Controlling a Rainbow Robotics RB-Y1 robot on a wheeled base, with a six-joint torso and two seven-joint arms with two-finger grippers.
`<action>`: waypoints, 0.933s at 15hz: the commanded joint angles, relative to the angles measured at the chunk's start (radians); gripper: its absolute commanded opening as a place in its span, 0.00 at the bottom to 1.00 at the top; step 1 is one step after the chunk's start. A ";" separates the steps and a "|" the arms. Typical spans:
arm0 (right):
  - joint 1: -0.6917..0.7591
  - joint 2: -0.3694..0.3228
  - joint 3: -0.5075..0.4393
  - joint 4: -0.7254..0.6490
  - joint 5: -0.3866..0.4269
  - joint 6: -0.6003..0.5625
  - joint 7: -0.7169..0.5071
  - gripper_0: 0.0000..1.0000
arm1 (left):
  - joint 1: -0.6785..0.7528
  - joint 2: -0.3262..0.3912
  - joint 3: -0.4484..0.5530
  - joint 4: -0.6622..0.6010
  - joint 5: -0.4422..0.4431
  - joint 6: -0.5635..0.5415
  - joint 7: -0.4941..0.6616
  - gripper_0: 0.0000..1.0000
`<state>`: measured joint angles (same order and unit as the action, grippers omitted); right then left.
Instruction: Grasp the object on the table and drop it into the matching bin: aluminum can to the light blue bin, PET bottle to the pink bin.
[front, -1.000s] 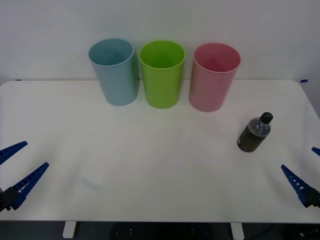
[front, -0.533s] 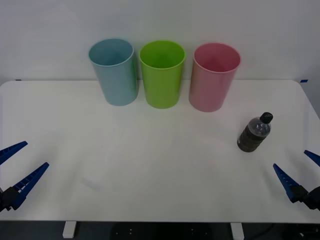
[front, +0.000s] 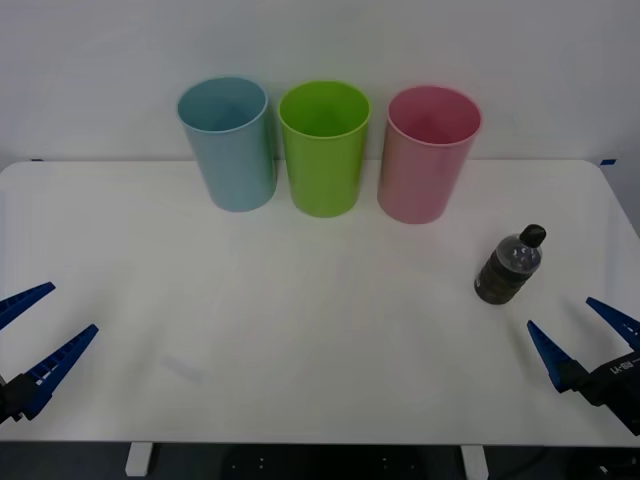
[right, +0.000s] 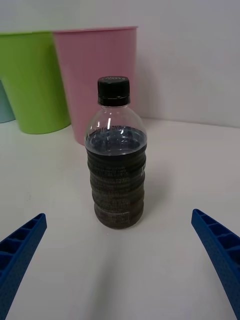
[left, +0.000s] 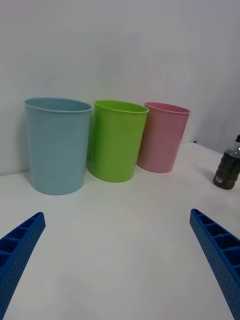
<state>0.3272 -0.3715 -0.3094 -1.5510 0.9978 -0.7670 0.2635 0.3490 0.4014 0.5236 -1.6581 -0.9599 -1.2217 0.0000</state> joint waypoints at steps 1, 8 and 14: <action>-0.030 0.026 0.000 0.020 0.032 0.015 0.003 1.00 | 0.000 0.000 0.000 0.000 0.000 0.000 0.000 1.00; -0.148 0.054 0.001 0.147 0.048 0.017 0.040 1.00 | 0.000 0.000 0.000 0.000 0.000 0.000 0.000 1.00; -0.238 0.068 0.018 0.238 0.068 0.025 0.069 1.00 | 0.000 0.000 0.000 0.000 0.000 0.000 0.000 1.00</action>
<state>0.1012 -0.3058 -0.2919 -1.3253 1.0596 -0.7424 0.3285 0.3490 0.4014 0.5236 -1.6581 -0.9599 -1.2217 0.0000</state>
